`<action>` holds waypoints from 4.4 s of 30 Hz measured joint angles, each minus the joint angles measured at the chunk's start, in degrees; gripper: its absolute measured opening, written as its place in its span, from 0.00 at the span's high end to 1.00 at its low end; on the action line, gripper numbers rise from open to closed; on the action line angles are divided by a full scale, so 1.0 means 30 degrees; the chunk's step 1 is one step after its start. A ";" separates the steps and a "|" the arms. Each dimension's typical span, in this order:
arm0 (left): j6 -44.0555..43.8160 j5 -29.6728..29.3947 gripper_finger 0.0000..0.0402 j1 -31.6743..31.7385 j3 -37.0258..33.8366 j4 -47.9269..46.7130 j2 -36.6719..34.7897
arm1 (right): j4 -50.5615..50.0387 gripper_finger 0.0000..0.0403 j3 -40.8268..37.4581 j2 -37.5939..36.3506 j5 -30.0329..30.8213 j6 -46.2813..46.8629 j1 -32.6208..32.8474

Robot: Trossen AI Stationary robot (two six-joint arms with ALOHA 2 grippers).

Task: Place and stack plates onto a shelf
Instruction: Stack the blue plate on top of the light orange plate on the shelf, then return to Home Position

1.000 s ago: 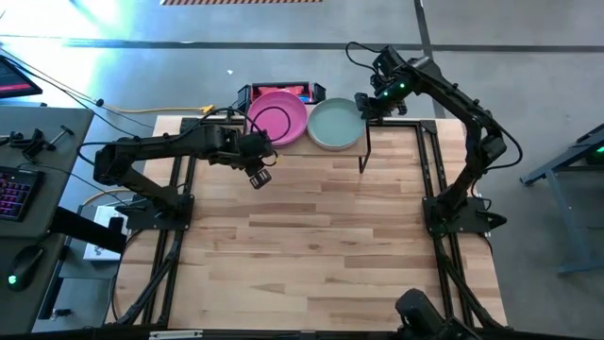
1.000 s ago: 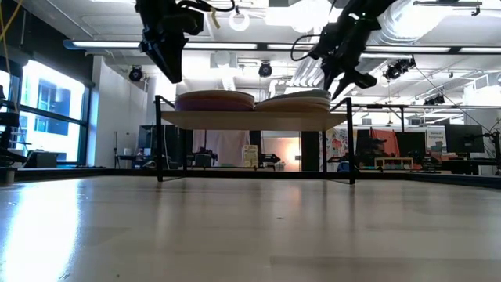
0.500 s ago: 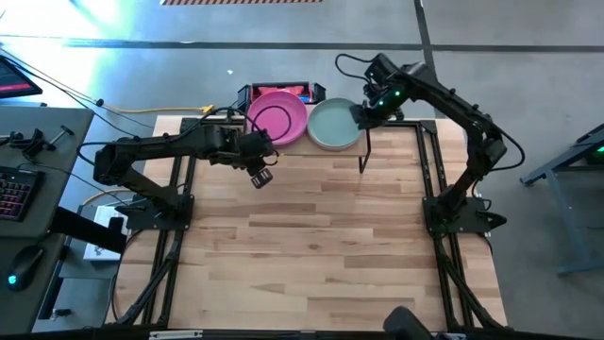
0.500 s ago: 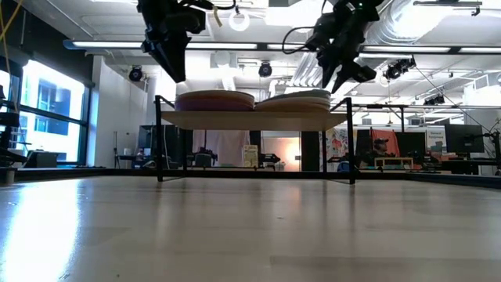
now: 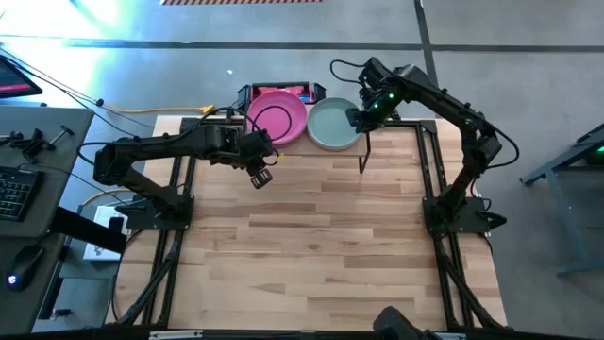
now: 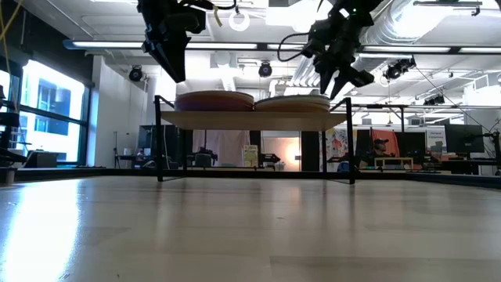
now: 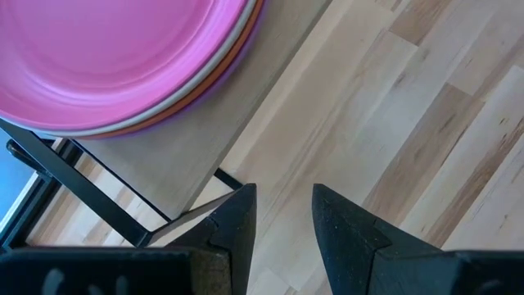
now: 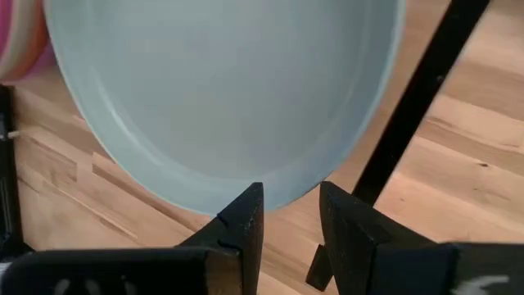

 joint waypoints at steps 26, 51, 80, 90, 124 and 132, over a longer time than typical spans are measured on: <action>0.0049 0.0241 0.72 0.0000 -0.0003 -0.0090 -0.0069 | -0.0239 0.76 -0.0015 -0.0688 -0.0161 -0.2033 0.0686; -0.0807 -0.2521 0.73 -0.0029 -0.5713 0.3584 -1.5548 | 0.3795 0.76 -0.0046 -0.7530 0.2545 -0.9033 0.5288; -0.0674 0.5522 0.73 -0.0026 -1.9355 1.5073 -2.2309 | 2.4158 0.76 -2.5135 -2.5018 -0.0966 -0.2606 0.5135; 0.0198 0.7796 0.73 -0.0102 -2.3235 1.9017 -2.2384 | 2.3986 0.76 -2.5638 -2.7029 -0.2429 -0.2827 0.5142; 0.1361 0.5799 0.73 -0.0090 -2.5656 2.1074 -2.2418 | 1.8617 0.76 -2.5638 -2.7190 0.6284 -0.3204 0.9458; 0.0970 0.3990 0.73 -0.0073 -2.5653 2.1409 -2.2418 | 2.3768 0.76 -2.9772 -2.7343 0.8800 -0.2107 1.1436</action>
